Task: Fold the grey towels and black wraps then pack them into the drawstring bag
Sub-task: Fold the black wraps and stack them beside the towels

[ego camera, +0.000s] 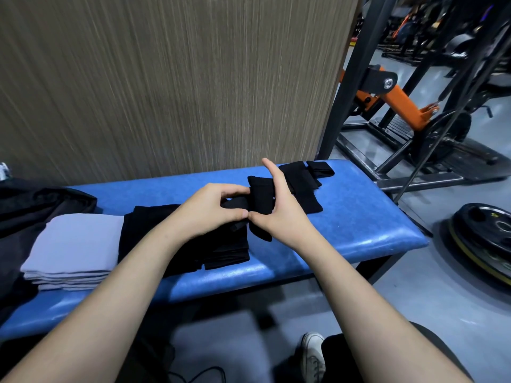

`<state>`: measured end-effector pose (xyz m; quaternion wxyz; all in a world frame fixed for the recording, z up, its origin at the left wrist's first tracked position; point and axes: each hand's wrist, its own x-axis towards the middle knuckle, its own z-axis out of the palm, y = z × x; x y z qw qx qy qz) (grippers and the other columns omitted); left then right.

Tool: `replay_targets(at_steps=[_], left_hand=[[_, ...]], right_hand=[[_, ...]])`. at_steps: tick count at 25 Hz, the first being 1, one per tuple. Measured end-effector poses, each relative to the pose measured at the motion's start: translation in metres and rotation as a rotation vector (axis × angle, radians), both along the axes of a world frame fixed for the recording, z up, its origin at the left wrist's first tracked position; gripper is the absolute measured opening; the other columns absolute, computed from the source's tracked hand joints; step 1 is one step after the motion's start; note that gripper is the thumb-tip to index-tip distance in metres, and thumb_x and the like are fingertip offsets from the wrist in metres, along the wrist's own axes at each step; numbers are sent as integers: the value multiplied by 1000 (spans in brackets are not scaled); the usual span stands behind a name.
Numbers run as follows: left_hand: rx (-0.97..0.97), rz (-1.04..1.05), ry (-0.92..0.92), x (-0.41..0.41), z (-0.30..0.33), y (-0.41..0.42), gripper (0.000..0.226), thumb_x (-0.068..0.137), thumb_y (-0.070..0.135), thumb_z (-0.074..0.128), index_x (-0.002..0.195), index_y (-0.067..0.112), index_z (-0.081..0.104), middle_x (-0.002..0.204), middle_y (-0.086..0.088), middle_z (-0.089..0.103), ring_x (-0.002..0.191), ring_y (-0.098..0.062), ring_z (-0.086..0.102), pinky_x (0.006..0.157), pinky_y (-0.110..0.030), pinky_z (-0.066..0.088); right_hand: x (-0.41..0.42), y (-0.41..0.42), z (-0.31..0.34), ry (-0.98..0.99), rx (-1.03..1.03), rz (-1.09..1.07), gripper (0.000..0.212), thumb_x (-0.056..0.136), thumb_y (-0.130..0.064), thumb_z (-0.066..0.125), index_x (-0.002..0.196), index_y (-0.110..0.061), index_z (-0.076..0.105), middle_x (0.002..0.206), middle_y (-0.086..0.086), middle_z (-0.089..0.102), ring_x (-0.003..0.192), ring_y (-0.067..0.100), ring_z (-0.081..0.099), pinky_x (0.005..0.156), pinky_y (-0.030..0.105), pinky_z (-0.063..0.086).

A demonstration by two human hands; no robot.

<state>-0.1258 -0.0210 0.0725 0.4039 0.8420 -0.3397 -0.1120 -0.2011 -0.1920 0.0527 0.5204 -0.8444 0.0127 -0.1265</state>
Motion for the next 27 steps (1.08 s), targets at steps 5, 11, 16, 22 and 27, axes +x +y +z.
replay_targets(at_steps=[5,11,16,22,27], left_hand=[[-162,-23,215,-4,4,0,43,87,20,74,127,29,63,119,18,68,110,8,61,88,-14,46],[23,100,66,-3,-1,1,69,73,43,75,136,41,48,123,20,62,115,-3,57,101,-32,45],[-110,75,80,-2,-1,2,54,93,15,60,132,50,45,90,-3,70,80,-27,67,82,-49,55],[-182,37,81,-3,1,3,44,94,7,60,117,44,56,108,7,65,80,-9,64,78,-34,53],[100,130,-170,-2,-2,5,18,94,24,62,105,39,61,83,20,56,66,4,47,67,-25,35]], right_hand=[[-2,-1,1,51,68,92,113,80,-4,76,158,-38,1,106,-1,67,85,4,64,83,23,55],[-2,-1,-4,72,104,167,118,80,4,75,158,-40,-2,110,1,58,76,16,65,72,17,49],[3,-5,-4,4,-15,-4,56,85,-3,72,132,-26,51,108,6,53,70,12,56,70,15,45],[1,-10,-3,127,58,1,33,88,-17,72,114,-31,58,115,-8,55,76,13,58,73,21,50],[-1,-8,2,176,177,36,40,83,2,71,114,-20,61,103,7,51,58,17,54,57,21,50]])
